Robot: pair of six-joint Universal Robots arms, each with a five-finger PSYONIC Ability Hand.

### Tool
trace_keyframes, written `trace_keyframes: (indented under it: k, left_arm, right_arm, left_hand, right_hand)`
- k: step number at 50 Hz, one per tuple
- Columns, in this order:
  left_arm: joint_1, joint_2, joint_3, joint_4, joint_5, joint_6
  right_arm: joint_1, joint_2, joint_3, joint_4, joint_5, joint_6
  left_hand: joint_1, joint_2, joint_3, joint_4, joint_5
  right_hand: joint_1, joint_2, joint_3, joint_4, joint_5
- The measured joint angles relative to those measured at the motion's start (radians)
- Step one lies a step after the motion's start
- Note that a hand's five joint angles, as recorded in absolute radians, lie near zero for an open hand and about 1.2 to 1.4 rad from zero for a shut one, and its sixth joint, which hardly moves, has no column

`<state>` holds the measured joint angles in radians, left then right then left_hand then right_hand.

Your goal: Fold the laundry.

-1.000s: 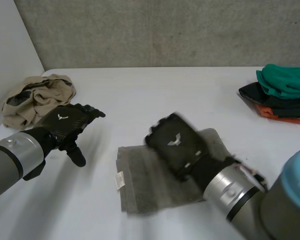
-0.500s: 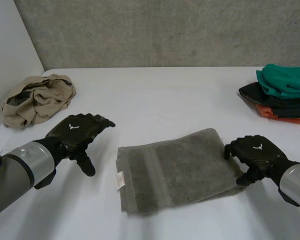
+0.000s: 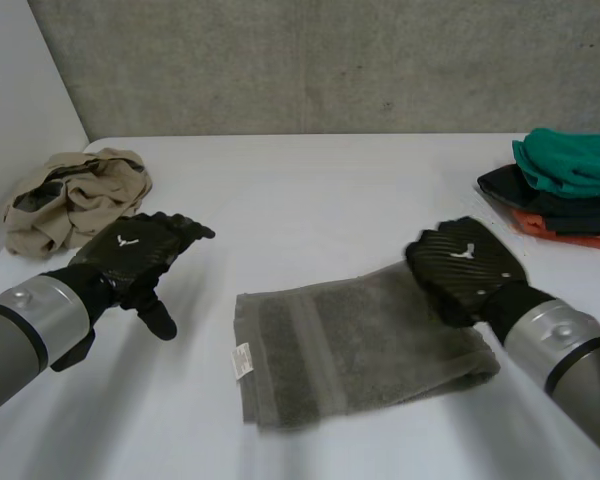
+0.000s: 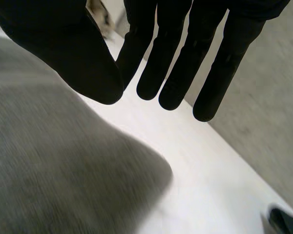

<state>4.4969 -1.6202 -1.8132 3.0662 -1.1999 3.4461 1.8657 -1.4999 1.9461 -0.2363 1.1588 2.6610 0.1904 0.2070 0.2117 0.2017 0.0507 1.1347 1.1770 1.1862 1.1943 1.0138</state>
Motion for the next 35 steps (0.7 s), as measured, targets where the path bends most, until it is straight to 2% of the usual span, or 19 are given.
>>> trace_keyframes:
  k: [1, 4, 6, 8, 12, 17, 19, 25, 27, 28, 30, 35]
  left_arm:
    - [0.001, 0.002, -0.001, -0.001, 0.001, -0.002]
    - [0.003, 0.008, -0.005, -0.002, 0.002, -0.010]
    - [0.004, 0.013, -0.012, -0.002, 0.002, -0.015]
    - [0.004, 0.016, -0.020, 0.000, 0.003, -0.018]
    - [0.006, 0.016, -0.033, 0.008, 0.009, -0.020]
    - [0.008, 0.006, -0.041, 0.018, 0.020, -0.020]
    - [0.006, -0.003, -0.042, 0.022, 0.025, -0.020]
    - [-0.005, -0.021, -0.042, 0.027, 0.026, -0.019]
    - [-0.008, -0.024, -0.042, 0.028, 0.026, -0.019]
    - [-0.010, -0.027, -0.043, 0.029, 0.025, -0.019]
    - [-0.011, -0.029, -0.043, 0.029, 0.024, -0.019]
    - [-0.006, -0.027, -0.045, 0.030, 0.024, -0.019]
  right_arm:
    - [0.028, 0.000, -0.006, 0.002, 0.003, 0.000]
    - [0.079, 0.006, -0.018, 0.011, 0.021, 0.001]
    - [0.099, 0.014, -0.023, 0.025, 0.053, 0.003]
    - [0.094, 0.020, -0.022, 0.045, 0.085, 0.006]
    - [0.047, 0.026, -0.003, 0.090, 0.111, 0.003]
    - [-0.063, 0.027, 0.050, 0.125, 0.077, -0.033]
    - [-0.131, 0.028, 0.084, 0.127, 0.036, -0.066]
    - [-0.229, 0.081, 0.127, 0.079, -0.037, -0.116]
    - [-0.241, 0.103, 0.130, 0.060, -0.043, -0.121]
    - [-0.251, 0.131, 0.131, 0.037, -0.046, -0.125]
    - [-0.256, 0.154, 0.128, 0.017, -0.043, -0.126]
    - [-0.227, 0.171, 0.107, -0.043, -0.004, -0.116]
  left_hand:
    - [0.000, 0.000, 0.000, 0.000, 0.000]
    - [0.000, 0.000, 0.000, 0.000, 0.000]
    - [0.000, 0.000, 0.000, 0.000, 0.000]
    - [0.000, 0.000, 0.000, 0.000, 0.000]
    - [0.000, 0.000, 0.000, 0.000, 0.000]
    - [0.000, 0.000, 0.000, 0.000, 0.000]
    - [0.000, 0.000, 0.000, 0.000, 0.000]
    - [0.000, 0.000, 0.000, 0.000, 0.000]
    - [0.000, 0.000, 0.000, 0.000, 0.000]
    - [0.000, 0.000, 0.000, 0.000, 0.000]
    - [0.000, 0.000, 0.000, 0.000, 0.000]
    - [0.000, 0.000, 0.000, 0.000, 0.000]
  right_hand:
    - [0.000, 0.000, 0.000, 0.000, 0.000]
    - [-0.229, -0.263, -0.264, -0.268, -0.266]
    - [-0.537, -0.575, -0.563, -0.570, -0.577]
    - [-0.593, -0.640, -0.644, -0.650, -0.662]
    - [-0.593, -0.645, -0.655, -0.665, -0.686]
    - [-0.593, -0.645, -0.655, -0.665, -0.686]
    - [-0.593, -0.645, -0.655, -0.665, -0.686]
    - [-0.583, -0.633, -0.633, -0.642, -0.630]
    - [-0.469, -0.510, -0.514, -0.523, -0.511]
    - [-0.264, -0.289, -0.303, -0.312, -0.305]
    - [-0.113, -0.074, -0.095, -0.104, -0.107]
    - [-0.104, 0.004, 0.000, -0.001, -0.025]
